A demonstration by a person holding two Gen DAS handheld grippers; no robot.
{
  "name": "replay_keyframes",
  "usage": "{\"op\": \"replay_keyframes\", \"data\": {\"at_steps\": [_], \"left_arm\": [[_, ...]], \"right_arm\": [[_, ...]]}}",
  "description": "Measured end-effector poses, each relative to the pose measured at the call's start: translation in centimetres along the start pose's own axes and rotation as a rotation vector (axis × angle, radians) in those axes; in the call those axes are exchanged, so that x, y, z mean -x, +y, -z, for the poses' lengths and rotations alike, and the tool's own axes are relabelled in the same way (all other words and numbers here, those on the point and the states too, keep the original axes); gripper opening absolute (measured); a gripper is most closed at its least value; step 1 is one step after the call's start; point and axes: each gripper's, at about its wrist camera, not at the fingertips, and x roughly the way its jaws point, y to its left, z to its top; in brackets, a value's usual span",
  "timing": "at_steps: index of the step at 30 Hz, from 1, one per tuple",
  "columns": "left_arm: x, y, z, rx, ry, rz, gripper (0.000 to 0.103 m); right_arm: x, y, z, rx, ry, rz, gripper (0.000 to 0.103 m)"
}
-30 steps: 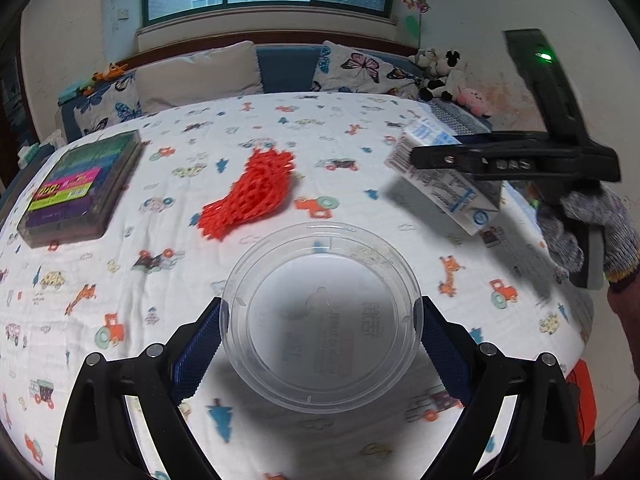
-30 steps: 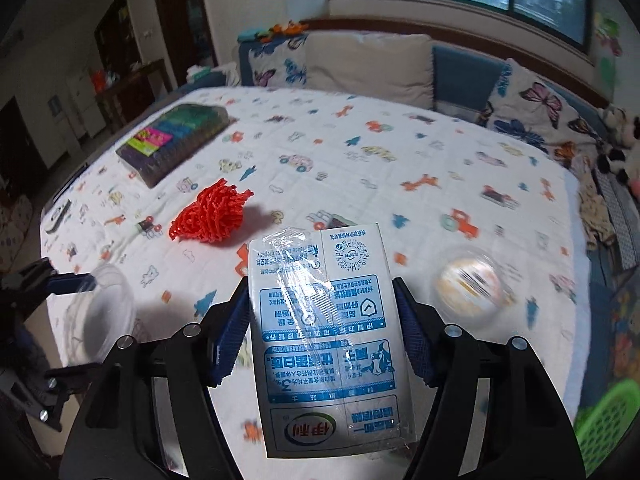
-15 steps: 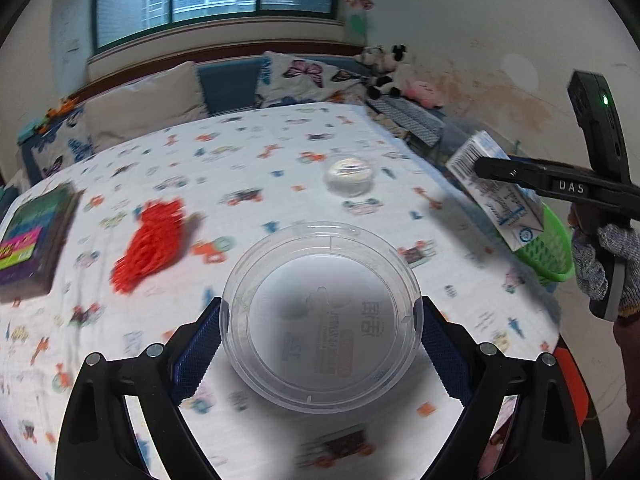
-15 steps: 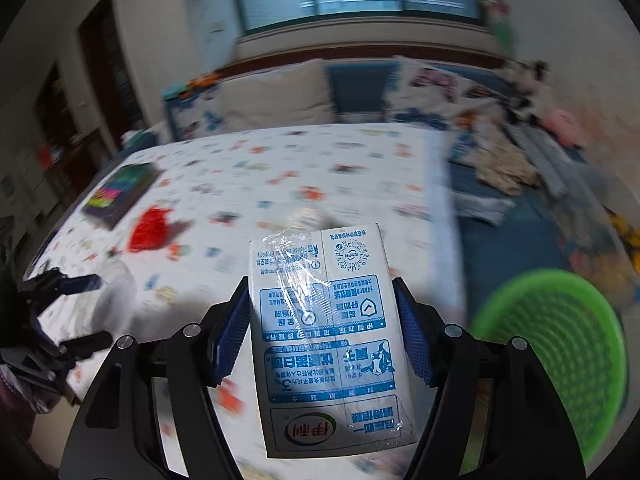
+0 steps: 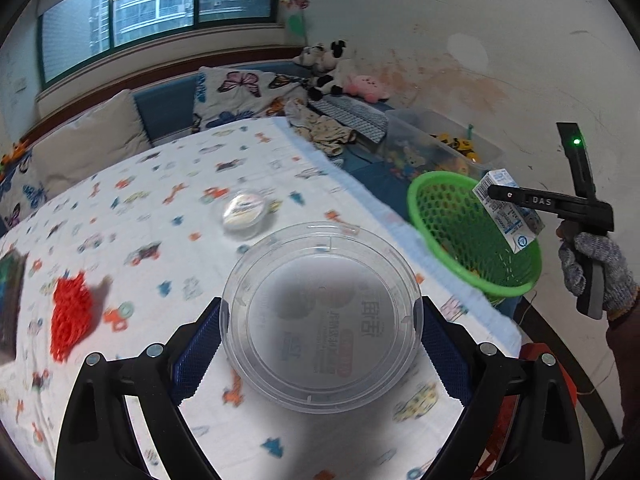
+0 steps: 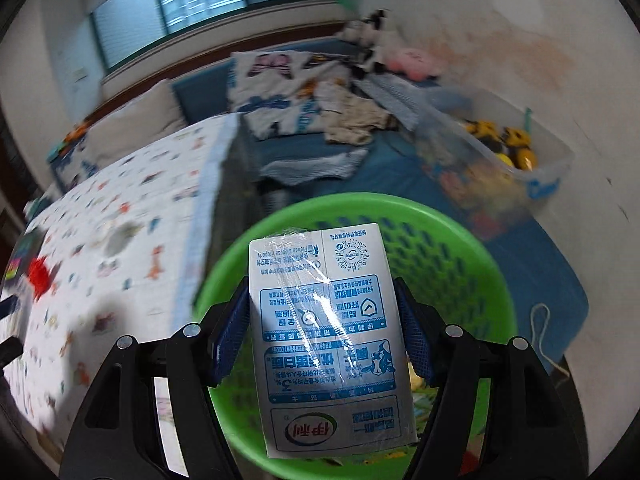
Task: Collect trash
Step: 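Move the milk carton over the basket and open the right gripper, then carry the clear round lid over the basket and open the left gripper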
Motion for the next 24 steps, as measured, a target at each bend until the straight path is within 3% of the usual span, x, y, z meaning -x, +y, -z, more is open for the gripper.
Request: {"op": "replay_keyframes", "data": {"at_steps": [9,24], "left_arm": [[-1.8,-3.4,-2.8,-0.047,0.0,0.034,0.09],[-7.5,-10.9,-6.7,-0.137,0.044,0.124,0.09]], "right_arm": [[-0.2,-4.0,0.3,-0.079,-0.017,0.052,0.072],[5.0,-5.5,2.3,-0.087,-0.095,0.013,0.073]]}}
